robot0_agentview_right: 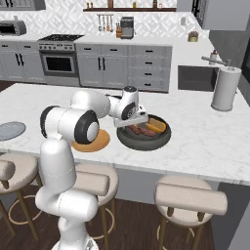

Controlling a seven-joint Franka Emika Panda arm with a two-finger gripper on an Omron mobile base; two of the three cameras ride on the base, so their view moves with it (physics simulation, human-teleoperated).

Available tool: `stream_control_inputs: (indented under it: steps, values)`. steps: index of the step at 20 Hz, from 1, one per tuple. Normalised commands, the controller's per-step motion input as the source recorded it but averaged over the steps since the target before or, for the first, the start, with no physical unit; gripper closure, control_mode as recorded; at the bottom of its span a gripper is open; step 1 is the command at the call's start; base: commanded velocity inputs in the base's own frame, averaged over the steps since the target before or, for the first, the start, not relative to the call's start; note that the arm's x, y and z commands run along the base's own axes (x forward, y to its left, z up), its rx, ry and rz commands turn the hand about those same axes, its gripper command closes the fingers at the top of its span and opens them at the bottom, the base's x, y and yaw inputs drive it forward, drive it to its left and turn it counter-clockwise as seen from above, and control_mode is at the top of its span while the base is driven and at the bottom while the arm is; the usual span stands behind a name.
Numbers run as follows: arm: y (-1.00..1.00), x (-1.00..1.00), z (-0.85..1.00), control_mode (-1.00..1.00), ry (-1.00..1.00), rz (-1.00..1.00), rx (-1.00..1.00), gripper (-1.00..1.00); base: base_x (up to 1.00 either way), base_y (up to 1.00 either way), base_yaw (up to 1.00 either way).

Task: Place one bun and one sausage from the bowl on each plate.

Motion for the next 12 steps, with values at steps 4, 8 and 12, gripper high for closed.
stream_control_inputs:
  steps: [4, 8, 12]
  values:
    - [0.0, 0.0, -0.15, -1.0, 0.0, 0.0, 0.0, 1.0, 0.0, 0.0, 0.0]
    - [0.0, 0.0, -0.04, -1.0, 0.02, 0.0, 0.0, 1.0, 0.0, 0.0, 0.0]
    - [0.44, -0.15, 0.32, -1.0, 0.02, -0.05, -0.04, 1.0, 0.0, 0.0, 0.0]
